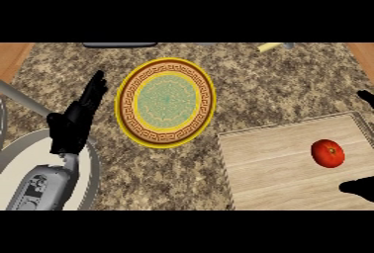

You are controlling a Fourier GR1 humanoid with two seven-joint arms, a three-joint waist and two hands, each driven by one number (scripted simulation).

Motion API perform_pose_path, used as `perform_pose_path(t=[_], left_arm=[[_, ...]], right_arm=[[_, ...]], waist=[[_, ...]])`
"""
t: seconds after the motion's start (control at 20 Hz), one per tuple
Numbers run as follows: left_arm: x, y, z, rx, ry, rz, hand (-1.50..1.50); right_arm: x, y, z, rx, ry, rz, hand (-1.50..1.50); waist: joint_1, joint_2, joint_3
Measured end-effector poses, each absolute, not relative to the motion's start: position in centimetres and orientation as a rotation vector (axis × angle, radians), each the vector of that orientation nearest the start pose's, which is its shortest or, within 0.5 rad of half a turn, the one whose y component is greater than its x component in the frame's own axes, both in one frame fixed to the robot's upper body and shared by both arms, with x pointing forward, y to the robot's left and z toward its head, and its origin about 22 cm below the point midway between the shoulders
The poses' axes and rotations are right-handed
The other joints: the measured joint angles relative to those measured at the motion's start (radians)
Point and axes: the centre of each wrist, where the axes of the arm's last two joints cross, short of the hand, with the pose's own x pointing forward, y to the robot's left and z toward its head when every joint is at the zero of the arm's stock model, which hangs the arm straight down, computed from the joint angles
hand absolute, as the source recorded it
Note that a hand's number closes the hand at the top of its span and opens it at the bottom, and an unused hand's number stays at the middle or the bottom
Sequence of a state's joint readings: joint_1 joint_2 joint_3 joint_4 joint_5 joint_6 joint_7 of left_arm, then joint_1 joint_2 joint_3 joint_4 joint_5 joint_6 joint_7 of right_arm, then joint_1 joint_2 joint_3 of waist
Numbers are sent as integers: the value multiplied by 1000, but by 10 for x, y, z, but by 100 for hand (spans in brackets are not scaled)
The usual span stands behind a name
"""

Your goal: Pick the tomato from the tray and place it in the plate

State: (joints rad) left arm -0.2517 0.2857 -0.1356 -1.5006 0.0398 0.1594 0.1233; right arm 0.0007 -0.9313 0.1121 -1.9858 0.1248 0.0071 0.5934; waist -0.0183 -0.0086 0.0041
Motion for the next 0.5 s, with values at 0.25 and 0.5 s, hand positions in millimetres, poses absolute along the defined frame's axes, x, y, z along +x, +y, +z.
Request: perform_pose_path(t=[0.25,0.5], left_arm=[[302,236,52,174,-1596,-228,0],[302,235,48,171,-1597,-239,0]], right_arm=[[224,-316,189,-808,-1073,832,-150],[231,-324,187,-784,-1006,841,-150]], waist=[[11,4,-1],[15,5,0]])
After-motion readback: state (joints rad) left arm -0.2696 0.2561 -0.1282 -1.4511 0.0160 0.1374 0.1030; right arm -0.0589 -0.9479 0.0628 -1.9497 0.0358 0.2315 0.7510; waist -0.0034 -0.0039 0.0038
